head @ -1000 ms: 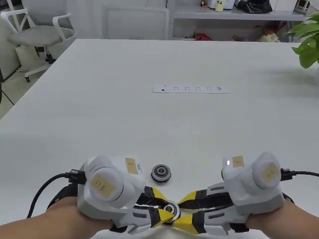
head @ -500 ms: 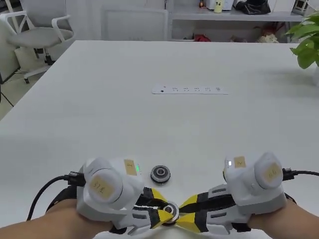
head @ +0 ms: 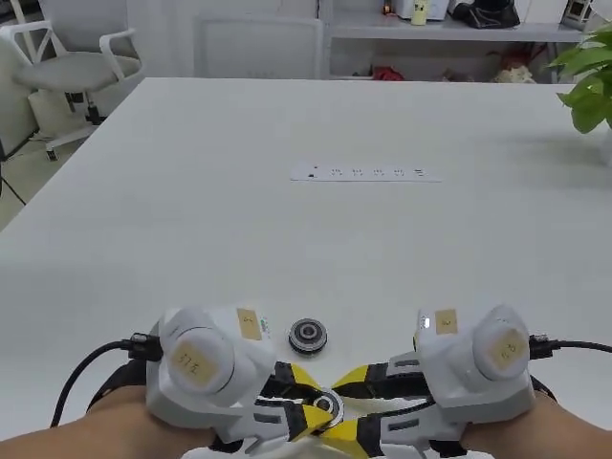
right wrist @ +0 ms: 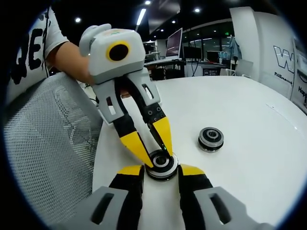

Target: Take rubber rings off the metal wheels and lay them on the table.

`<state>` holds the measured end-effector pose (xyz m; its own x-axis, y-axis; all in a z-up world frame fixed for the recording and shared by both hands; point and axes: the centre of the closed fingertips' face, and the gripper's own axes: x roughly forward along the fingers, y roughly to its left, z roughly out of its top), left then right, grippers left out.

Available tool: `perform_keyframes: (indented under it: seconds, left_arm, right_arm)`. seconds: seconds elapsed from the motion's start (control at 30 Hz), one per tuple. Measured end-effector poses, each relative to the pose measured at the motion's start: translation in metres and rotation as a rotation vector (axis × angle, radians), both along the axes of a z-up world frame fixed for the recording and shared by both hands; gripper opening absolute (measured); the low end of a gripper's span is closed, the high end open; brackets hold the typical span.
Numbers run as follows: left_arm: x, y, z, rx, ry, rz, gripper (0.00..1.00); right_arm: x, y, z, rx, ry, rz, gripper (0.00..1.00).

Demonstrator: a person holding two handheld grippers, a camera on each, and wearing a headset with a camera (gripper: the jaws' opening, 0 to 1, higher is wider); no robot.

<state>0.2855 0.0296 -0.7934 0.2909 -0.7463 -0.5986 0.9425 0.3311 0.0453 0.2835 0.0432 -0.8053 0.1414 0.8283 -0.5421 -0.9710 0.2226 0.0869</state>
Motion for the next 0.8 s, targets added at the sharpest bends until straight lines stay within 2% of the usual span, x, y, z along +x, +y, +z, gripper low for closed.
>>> perform_keyframes:
  seconds: [0.47,0.57,0.67,0.8]
  left_arm:
    - [0.001,-0.001,0.000,-0.002,0.003,0.005,0.13]
    - [0.001,0.000,0.000,-0.002,0.003,0.007,0.13]
    - [0.001,0.000,0.000,-0.005,0.006,0.010,0.13]
    - [0.001,0.000,0.000,-0.004,0.006,0.011,0.13]
  right_arm:
    - [0.000,-0.007,0.000,-0.037,-0.026,0.017,0.22]
    - [0.000,-0.013,-0.004,-0.064,-0.033,0.016,0.18]
    - [0.001,-0.016,-0.004,-0.052,-0.009,0.008,0.14]
    - [0.000,-0.015,-0.004,-0.057,-0.008,0.008,0.13]
